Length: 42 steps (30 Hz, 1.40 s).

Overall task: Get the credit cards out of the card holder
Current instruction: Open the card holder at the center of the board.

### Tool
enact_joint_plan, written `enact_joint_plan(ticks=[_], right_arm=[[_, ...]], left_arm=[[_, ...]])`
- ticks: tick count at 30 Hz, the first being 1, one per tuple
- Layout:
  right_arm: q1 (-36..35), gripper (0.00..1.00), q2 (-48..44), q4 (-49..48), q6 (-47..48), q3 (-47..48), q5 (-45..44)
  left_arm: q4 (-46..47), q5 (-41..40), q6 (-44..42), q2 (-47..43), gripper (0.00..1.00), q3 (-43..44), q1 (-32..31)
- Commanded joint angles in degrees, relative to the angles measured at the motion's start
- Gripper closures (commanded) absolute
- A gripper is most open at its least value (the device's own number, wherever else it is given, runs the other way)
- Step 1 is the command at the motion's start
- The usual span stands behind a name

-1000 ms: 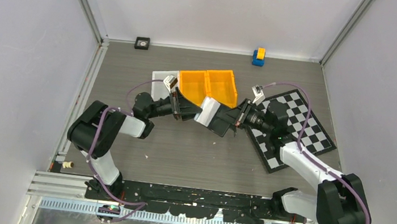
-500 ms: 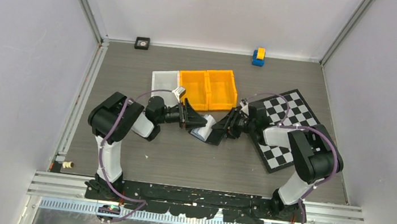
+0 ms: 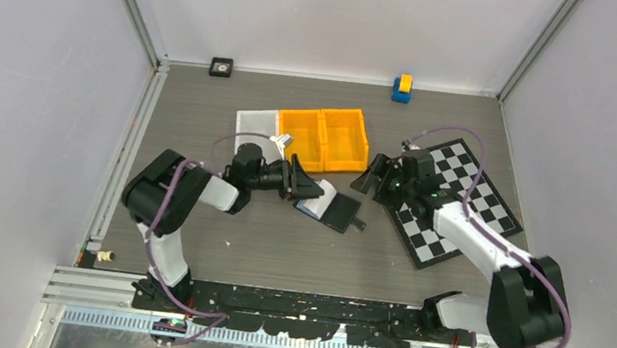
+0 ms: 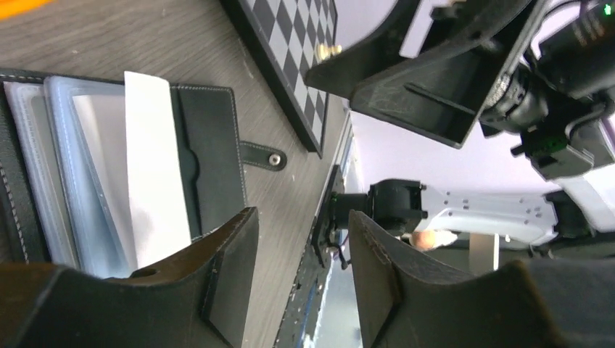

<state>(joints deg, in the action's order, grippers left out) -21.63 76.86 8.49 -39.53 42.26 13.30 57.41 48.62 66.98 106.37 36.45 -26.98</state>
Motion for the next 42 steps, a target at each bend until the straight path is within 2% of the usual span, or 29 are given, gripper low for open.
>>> enact_joint_plan(ticks=[1, 3, 6, 10, 12, 13, 14, 18, 21, 30, 34, 42], right_arm=[[-0.55, 0.18, -9.3, 4.96, 3.03, 0.86, -6.48], [-1.65, 0.18, -10.21, 4.59, 2.7, 1.03, -5.39], [-5.53, 0.18, -8.34, 1.57, 2.21, 1.55, -4.18], [-11.88, 0.18, 0.45, 3.63, 2.12, 6.39, -10.42], [-13.59, 0.13, 5.19, 6.4, -1.59, 10.54, -16.02], [-14.14, 0.11, 7.24, 7.7, -2.7, 12.03, -17.91], [-14.54, 0.1, 8.84, 8.96, -3.81, 13.49, -19.01], [-16.89, 0.06, 10.02, 12.01, -11.44, 15.08, -29.01], [-18.93, 0.03, 9.42, 13.61, -15.63, 15.41, -34.8], [-25.34, 0.03, 19.66, 21.0, -20.67, 27.37, -40.17], [-26.29, 0.03, 25.73, 23.64, -21.58, 32.28, -40.25], [-27.32, 0.03, 32.89, 26.26, -21.95, 35.91, -41.39]], left_arm=[[-17.05, -7.12, -13.65, -12.69, 0.49, -0.2, 1.83], [-30.07, -13.64, -20.23, -18.12, 0.45, 0.24, 2.09], [-42.23, -23.48, -26.53, -25.18, 0.37, 0.91, 2.11], [-49.34, -33.22, -29.72, -31.58, 0.23, 0.71, 2.21], [-50.36, -36.76, -29.9, -33.12, 0.11, 0.17, 2.55], [-51.0, -38.34, -29.41, -33.53, 0.02, -0.12, 2.86], [-52.39, -40.19, -28.53, -33.92, 0.01, -0.03, 3.33], [-61.08, -47.86, -25.69, -35.68, 0.0, 1.22, 5.18], [-60.23, -49.62, -25.55, -38.5, 0.0, -0.37, 5.36], [-53.75, -54.62, -22.88, -46.47, 0.02, -7.47, 5.54], [-53.57, -54.42, -22.71, -47.19, 0.03, -7.66, 5.54], [-53.04, -53.13, -22.77, -46.81, 0.03, -7.48, 5.54]])
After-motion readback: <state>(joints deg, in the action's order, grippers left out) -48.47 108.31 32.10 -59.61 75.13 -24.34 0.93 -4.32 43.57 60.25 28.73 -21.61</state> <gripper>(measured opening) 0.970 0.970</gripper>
